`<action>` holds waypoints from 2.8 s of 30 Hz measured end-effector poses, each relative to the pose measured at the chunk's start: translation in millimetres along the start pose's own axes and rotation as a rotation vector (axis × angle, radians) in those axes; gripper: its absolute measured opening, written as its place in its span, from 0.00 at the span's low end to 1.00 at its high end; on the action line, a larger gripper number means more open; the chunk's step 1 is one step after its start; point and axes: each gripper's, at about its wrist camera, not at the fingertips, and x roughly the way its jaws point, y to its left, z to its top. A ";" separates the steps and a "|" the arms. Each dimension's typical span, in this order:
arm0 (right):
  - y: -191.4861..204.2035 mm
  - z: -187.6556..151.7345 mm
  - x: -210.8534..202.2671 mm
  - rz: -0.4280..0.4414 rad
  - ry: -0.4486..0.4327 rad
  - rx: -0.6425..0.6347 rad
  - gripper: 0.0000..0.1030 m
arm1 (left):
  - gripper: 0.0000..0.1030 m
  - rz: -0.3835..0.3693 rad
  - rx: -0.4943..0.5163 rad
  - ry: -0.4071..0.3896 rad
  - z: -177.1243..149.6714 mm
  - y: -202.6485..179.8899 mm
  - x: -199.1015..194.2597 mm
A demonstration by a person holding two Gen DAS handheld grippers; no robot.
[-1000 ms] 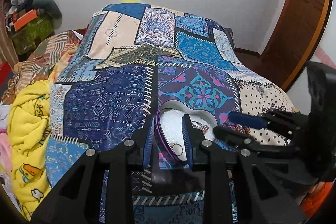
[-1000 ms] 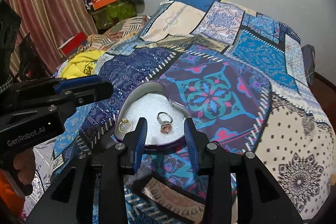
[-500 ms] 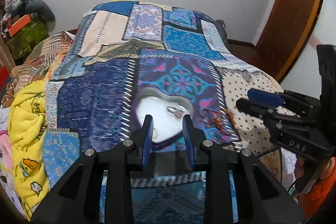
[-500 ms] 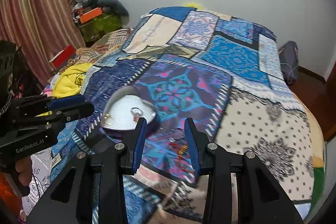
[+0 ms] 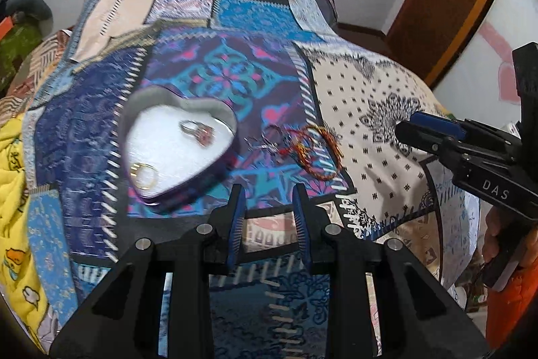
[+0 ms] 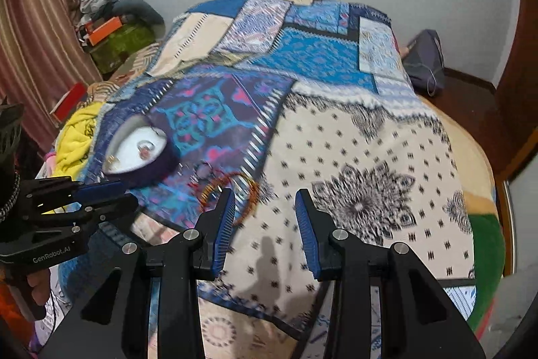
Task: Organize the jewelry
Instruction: 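Withdraw both grippers from the tin back toward the jewelry pile, then grasp the red-and-gold braided bracelet with the right gripper and lift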
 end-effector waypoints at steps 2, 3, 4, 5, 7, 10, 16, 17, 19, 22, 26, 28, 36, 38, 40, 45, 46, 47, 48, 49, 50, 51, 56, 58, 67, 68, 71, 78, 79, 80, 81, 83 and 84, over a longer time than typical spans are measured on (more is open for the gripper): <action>-3.4 -4.9 5.1 -0.004 0.019 0.005 0.33 | 0.27 -0.015 -0.002 0.015 0.0 -2.8 6.7; -4.8 -7.3 6.1 -0.004 0.024 0.006 0.33 | 0.27 -0.026 -0.005 0.024 0.4 -4.6 10.5; -6.2 -9.4 8.7 -0.004 0.034 0.008 0.33 | 0.27 -0.033 -0.006 0.027 0.8 -5.8 12.7; -7.4 -10.0 10.6 -0.004 0.038 0.009 0.33 | 0.27 -0.043 -0.010 0.029 1.9 -7.6 15.4; -9.8 -12.7 13.1 -0.007 0.047 0.013 0.33 | 0.27 -0.057 -0.014 0.028 4.5 -11.2 19.4; -13.7 -14.7 14.8 -0.006 0.051 0.022 0.33 | 0.27 -0.070 0.004 0.029 9.0 -20.7 27.7; -20.9 -16.5 17.3 0.001 0.057 0.042 0.33 | 0.27 -0.067 0.012 0.054 13.5 -29.8 48.7; -21.4 -16.8 17.8 0.001 0.059 0.043 0.33 | 0.27 -0.063 0.010 0.059 14.1 -30.1 52.3; -22.4 -17.6 19.0 0.001 0.063 0.042 0.33 | 0.22 -0.067 0.000 0.062 14.8 -29.9 58.2; -24.0 -18.7 20.2 0.002 0.065 0.045 0.33 | 0.08 -0.077 0.003 0.061 14.5 -31.7 63.0; -26.2 -17.5 21.6 0.009 0.062 0.057 0.33 | 0.00 -0.089 0.003 0.059 12.9 -30.4 62.4; -26.5 -16.8 22.2 0.015 0.059 0.061 0.33 | 0.00 -0.078 0.016 0.045 11.8 -30.8 57.8; -20.0 -14.4 26.5 0.034 0.061 0.053 0.33 | 0.00 -0.054 0.010 -0.044 11.1 -17.1 20.5; -17.9 -14.9 28.3 0.042 0.066 0.048 0.33 | 0.00 -0.044 0.004 -0.053 11.6 -9.6 14.4; -14.9 -15.4 32.1 0.051 0.077 0.045 0.33 | 0.00 -0.039 0.008 -0.048 11.4 -4.9 12.1; -8.4 -13.3 41.6 0.071 0.098 0.045 0.33 | 0.00 -0.033 -0.007 -0.027 10.1 4.2 14.2; -7.0 -12.5 45.4 0.071 0.108 0.041 0.33 | 0.01 -0.034 -0.007 -0.022 9.2 4.2 15.8; -5.4 -11.5 48.4 0.072 0.117 0.038 0.33 | 0.01 -0.038 -0.009 -0.015 8.3 4.5 17.7; -3.7 -10.9 54.0 0.074 0.133 0.031 0.33 | 0.01 -0.042 -0.010 -0.009 7.5 4.3 19.5; -2.2 -10.9 58.7 0.076 0.146 0.022 0.33 | 0.01 -0.047 -0.011 0.000 6.4 4.2 22.3; -1.0 -11.3 61.5 0.075 0.152 0.015 0.33 | 0.01 -0.048 -0.011 0.006 5.6 4.2 24.3; 0.8 -12.4 65.5 0.070 0.155 0.001 0.33 | 0.01 -0.046 -0.010 0.013 4.5 4.2 26.5; 2.1 -15.9 70.5 0.060 0.127 -0.015 0.24 | 0.03 -0.041 -0.028 0.035 1.2 7.5 34.4; 1.9 -16.3 71.1 0.046 0.118 -0.023 0.09 | 0.04 -0.045 -0.034 0.038 1.0 9.1 35.9; -3.0 -12.3 51.5 0.005 0.028 -0.018 0.07 | 0.10 -0.048 -0.013 0.038 6.1 4.5 37.6; -4.8 -10.3 47.1 0.004 0.014 -0.016 0.07 | 0.10 -0.047 -0.011 0.038 6.7 3.7 37.9; -11.7 -3.2 34.8 -0.007 -0.023 -0.007 0.07 | 0.10 -0.048 -0.006 0.043 9.2 1.3 40.7; -24.8 -1.7 17.1 -0.024 -0.061 0.020 0.07 | 0.11 -0.093 -0.014 0.065 15.7 -7.1 49.3; -26.8 -4.2 15.7 -0.035 -0.061 0.018 0.07 | 0.11 -0.093 -0.012 0.065 17.3 -9.8 50.5; -27.7 -4.0 16.5 -0.039 -0.059 0.017 0.07 | 0.11 -0.096 -0.014 0.063 19.3 -12.3 51.7; -29.6 -7.0 16.4 -0.047 -0.056 0.019 0.07 | 0.11 -0.102 -0.016 0.063 20.7 -13.8 52.3; -32.2 -11.3 16.8 -0.052 -0.047 0.025 0.07 | 0.17 -0.113 -0.033 0.065 25.3 -17.0 55.5; -33.6 -12.5 16.9 -0.053 -0.045 0.030 0.07 | 0.19 -0.117 -0.046 0.067 27.6 -18.3 57.5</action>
